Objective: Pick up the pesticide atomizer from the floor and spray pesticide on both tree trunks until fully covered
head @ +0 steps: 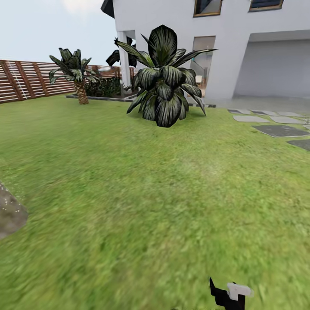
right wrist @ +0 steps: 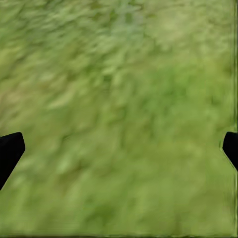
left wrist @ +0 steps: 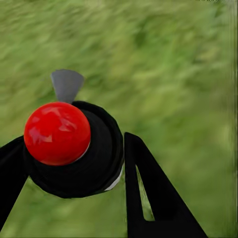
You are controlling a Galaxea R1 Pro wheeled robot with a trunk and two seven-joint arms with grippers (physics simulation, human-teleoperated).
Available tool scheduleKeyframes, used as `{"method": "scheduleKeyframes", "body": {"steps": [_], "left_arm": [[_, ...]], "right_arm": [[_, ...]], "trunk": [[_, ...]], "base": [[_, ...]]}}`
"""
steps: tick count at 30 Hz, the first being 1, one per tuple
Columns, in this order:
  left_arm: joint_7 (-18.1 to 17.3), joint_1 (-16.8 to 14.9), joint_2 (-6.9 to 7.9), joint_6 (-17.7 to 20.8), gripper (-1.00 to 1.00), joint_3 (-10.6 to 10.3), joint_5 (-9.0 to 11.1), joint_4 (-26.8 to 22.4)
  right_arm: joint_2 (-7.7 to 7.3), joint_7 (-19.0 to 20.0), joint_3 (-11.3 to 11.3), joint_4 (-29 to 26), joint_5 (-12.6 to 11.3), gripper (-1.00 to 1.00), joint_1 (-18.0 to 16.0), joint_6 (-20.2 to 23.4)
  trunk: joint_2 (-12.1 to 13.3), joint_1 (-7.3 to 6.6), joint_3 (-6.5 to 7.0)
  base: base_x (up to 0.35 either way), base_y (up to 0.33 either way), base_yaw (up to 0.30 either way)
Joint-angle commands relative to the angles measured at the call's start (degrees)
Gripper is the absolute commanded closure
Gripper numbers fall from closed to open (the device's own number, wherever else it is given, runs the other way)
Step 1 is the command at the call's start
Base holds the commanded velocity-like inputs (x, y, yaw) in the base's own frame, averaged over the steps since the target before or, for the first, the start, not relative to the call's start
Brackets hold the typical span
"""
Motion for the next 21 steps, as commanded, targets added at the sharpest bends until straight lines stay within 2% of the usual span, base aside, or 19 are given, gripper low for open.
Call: {"method": "scheduleKeyframes", "body": {"steps": [1, 21], "left_arm": [[0.00, 0.00, 0.00, 0.02, 1.00, 0.01, 0.03, 0.00], [0.00, 0.70, 0.00, 0.01, 1.00, 0.01, 0.04, 0.00]], "right_arm": [[0.00, 0.00, -0.03, 0.00, -0.01, -1.00, 0.01, 0.00], [0.42, 0.00, 0.17, -0.13, 0.08, -1.00, 0.01, -0.02]], "trunk": [[0.00, 0.00, 0.00], [0.00, 0.00, 0.00]], "base": [[0.000, 0.000, -0.300], [0.000, 0.000, -0.300]]}}
